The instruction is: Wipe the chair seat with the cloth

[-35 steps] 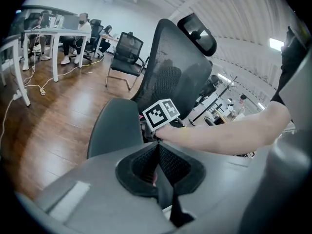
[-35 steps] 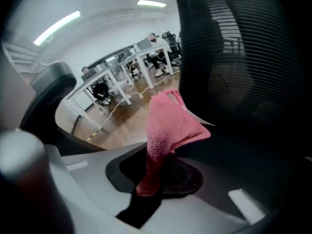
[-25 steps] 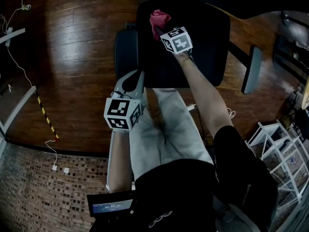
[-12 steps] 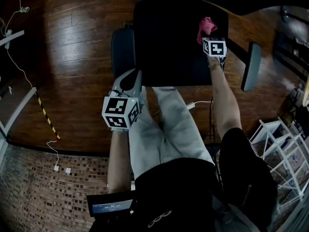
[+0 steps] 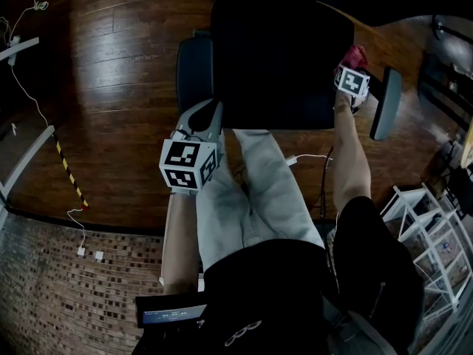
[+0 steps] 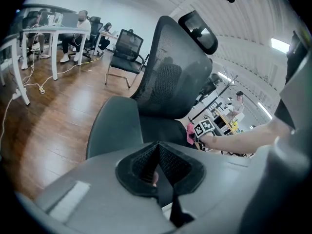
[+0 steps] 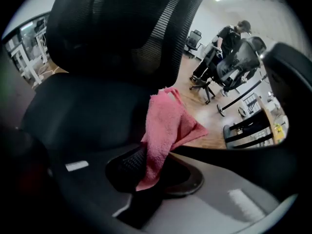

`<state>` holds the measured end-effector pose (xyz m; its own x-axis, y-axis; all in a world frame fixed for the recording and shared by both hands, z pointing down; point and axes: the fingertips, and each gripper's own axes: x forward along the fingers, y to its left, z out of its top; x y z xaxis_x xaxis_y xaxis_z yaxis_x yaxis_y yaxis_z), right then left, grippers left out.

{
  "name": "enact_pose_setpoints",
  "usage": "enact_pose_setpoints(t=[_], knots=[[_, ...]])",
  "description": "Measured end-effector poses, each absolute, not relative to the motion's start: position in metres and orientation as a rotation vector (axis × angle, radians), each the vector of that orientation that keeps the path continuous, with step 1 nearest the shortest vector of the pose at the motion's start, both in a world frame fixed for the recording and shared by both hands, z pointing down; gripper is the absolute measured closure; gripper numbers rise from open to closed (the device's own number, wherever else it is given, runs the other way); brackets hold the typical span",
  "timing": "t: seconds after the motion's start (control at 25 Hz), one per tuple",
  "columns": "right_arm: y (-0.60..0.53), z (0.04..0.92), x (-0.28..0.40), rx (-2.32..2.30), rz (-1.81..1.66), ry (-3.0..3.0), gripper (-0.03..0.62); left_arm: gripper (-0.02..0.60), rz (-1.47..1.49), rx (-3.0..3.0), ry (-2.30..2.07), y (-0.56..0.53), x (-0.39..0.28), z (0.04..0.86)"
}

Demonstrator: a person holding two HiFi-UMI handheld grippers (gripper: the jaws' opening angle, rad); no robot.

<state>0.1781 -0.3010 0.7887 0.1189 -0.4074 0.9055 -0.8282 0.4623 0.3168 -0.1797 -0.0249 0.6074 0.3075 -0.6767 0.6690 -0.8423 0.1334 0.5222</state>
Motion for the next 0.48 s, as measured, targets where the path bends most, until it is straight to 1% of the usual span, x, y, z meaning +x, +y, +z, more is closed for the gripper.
enact_pose_setpoints(t=[0.08, 0.16, 0.48], knots=[[-0.291, 0.794, 0.166, 1.114, 0.466, -1.534, 0.533, 0.588, 0.201, 1.595, -1.417, -0.025, -0.180, 0.606], [-0.274, 0.802, 0.140, 1.046, 0.490, -1.593, 0.533, 0.588, 0.193, 1.599, -1.413, -0.024, -0.180, 0.606], [-0.196, 0.826, -0.008, 0.852, 0.611, -1.821, 0.533, 0.588, 0.134, 1.632, -1.349, -0.024, -0.180, 0.603]])
